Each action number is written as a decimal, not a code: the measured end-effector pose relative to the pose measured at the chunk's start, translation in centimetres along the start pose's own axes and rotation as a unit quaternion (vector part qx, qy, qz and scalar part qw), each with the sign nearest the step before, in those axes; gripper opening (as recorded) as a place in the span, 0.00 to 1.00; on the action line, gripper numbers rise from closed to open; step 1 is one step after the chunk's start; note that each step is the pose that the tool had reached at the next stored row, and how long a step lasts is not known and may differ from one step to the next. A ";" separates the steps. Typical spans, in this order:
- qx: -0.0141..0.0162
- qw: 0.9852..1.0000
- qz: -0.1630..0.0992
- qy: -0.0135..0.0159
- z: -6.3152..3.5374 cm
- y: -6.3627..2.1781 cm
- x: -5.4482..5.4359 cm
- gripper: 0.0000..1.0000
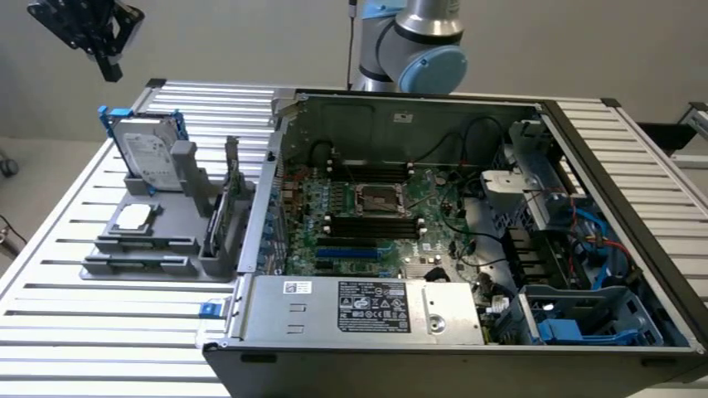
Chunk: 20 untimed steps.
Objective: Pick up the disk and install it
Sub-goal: 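Reach for the disk, then pick up the disk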
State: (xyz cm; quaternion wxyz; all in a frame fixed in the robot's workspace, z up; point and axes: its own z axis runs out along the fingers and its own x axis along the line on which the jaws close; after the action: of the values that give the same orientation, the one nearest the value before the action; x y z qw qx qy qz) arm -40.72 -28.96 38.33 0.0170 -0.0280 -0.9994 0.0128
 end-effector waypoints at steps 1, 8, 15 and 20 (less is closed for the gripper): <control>0.000 1.000 -0.001 0.000 0.00 0.00 0.0 0.11; 0.000 1.000 -0.007 0.000 0.00 0.01 0.0 0.11; 0.000 1.000 -0.013 0.000 0.00 0.01 0.0 0.11; 0.000 0.999 -0.033 -0.001 0.01 0.10 0.0 0.11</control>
State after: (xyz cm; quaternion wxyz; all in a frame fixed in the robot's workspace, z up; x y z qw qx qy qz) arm -40.76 -28.85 38.32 0.0165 0.0050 -0.9998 0.0127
